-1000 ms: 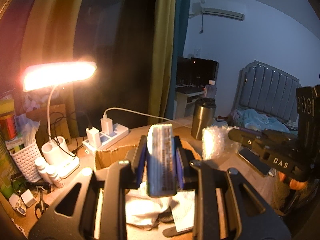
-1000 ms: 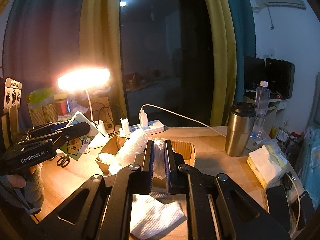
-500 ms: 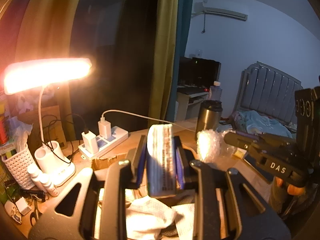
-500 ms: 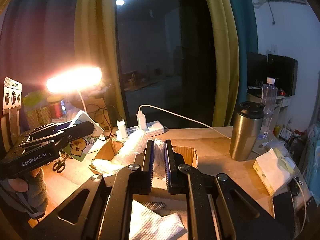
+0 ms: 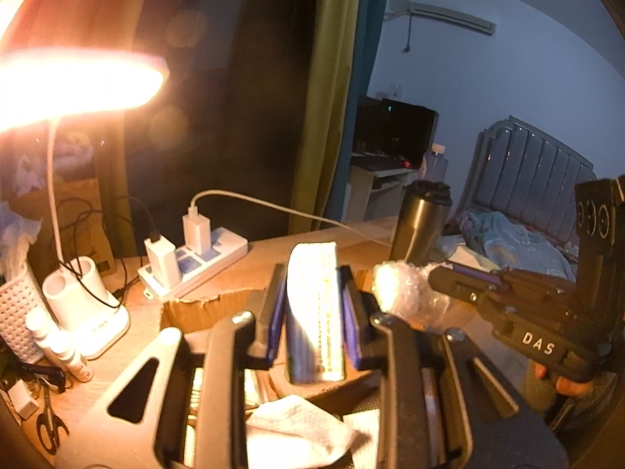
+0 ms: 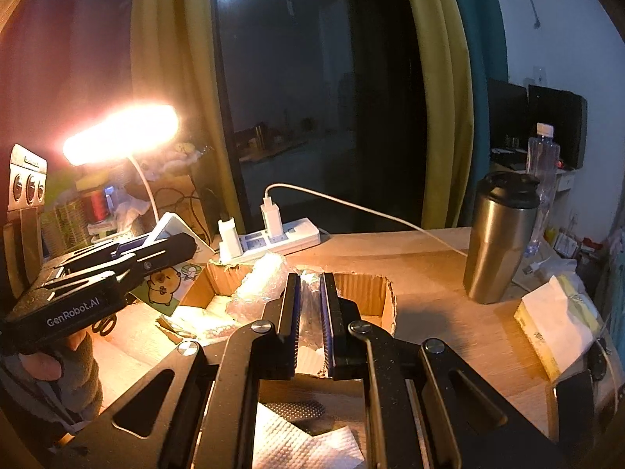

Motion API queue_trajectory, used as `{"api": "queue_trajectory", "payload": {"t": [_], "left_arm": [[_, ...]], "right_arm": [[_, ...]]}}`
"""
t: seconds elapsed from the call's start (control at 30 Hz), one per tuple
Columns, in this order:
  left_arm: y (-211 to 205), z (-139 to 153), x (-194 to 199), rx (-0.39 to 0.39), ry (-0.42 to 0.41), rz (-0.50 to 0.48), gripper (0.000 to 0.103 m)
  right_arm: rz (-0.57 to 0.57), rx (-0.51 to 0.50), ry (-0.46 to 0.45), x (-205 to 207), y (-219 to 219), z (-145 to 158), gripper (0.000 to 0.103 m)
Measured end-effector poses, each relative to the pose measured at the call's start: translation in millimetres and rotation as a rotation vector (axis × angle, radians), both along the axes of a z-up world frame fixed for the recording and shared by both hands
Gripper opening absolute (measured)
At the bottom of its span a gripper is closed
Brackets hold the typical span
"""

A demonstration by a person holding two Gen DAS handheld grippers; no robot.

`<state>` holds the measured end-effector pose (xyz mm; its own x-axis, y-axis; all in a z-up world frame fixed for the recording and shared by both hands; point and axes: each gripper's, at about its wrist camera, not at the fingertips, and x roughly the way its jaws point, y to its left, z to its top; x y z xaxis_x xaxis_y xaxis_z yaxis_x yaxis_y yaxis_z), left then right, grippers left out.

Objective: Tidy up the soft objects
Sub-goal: 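Lower the bubble wrap into the box and open the right tool while the left holds the card box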

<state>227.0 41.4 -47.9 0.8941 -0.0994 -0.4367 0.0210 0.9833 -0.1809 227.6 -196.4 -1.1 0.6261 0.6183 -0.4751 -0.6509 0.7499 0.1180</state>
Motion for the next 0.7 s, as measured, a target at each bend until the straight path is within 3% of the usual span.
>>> {"api": "queue_trajectory", "payload": {"t": [0.7], "left_arm": [[8,-62,47,-0.055,0.142,-0.016,0.026]], "right_arm": [[0.042,-0.073,0.118,32,36,-54,0.011]]}}
